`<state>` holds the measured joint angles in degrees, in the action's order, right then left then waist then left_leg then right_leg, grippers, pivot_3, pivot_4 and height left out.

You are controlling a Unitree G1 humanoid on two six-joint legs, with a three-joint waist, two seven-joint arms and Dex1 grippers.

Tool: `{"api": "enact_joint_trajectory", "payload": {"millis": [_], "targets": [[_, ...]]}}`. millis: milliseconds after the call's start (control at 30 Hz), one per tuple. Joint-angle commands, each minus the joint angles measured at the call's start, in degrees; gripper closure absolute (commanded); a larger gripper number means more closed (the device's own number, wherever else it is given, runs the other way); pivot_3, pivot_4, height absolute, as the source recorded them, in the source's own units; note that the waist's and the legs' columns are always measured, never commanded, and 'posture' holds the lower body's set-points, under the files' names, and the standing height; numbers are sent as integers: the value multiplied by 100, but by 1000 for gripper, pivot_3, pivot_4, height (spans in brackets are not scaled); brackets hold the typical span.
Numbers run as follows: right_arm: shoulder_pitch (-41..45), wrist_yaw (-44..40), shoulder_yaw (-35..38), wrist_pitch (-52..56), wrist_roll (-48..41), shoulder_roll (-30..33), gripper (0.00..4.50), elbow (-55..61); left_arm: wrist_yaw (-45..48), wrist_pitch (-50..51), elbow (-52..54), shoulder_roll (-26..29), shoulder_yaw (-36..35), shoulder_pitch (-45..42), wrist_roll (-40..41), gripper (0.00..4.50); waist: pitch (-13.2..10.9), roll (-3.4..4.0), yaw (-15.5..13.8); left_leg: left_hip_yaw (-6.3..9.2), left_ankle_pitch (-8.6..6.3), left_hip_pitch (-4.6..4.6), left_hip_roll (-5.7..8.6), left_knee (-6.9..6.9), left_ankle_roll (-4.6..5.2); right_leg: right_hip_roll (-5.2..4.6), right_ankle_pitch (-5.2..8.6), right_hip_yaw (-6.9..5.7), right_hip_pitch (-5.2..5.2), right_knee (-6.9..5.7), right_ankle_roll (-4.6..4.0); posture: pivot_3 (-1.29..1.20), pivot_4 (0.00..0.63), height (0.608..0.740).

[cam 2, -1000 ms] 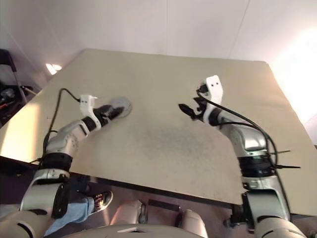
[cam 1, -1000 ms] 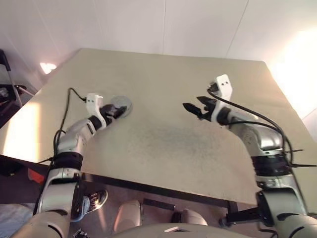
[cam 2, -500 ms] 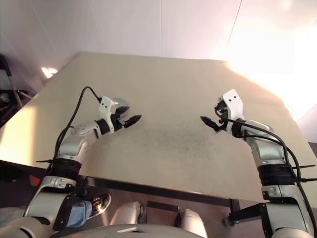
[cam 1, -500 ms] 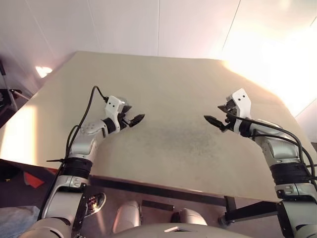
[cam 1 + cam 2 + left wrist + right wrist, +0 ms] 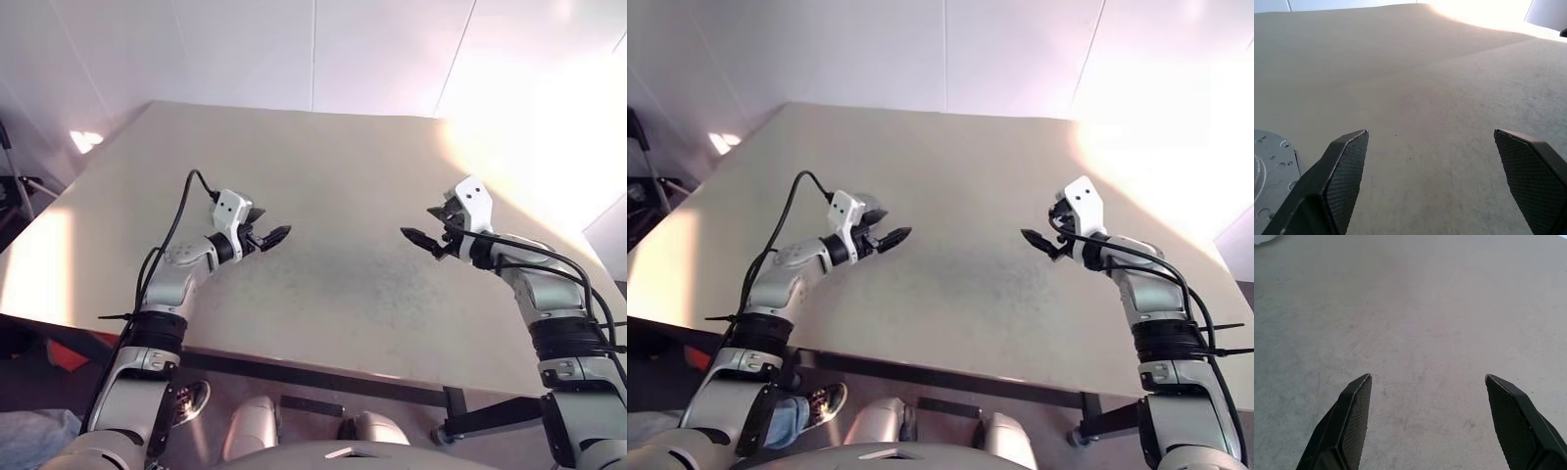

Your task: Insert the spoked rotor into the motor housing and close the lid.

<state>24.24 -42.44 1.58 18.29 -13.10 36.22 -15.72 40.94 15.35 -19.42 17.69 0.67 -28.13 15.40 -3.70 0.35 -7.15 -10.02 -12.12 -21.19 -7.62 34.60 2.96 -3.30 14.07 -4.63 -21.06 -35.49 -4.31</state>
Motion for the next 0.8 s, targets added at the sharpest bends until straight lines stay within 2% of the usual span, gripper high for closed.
{"api": "enact_joint_trajectory", "payload": {"millis": [33,800], "targets": [[110,-15,125,-143,21,3,337,69,1,-79,208,15,-55,-109,9,160,0,0,-1,0,0,-1,0,0,0,0,0,0,0,0,0,0,0,740],[237,147,140,-169,188,-90,337,-72,-42,-197,-117,-14,-90,-301,-88,160,0,0,1,0,-2,-2,-1,3,4,0,0,0,-1,0,0,0,0,740]]}}
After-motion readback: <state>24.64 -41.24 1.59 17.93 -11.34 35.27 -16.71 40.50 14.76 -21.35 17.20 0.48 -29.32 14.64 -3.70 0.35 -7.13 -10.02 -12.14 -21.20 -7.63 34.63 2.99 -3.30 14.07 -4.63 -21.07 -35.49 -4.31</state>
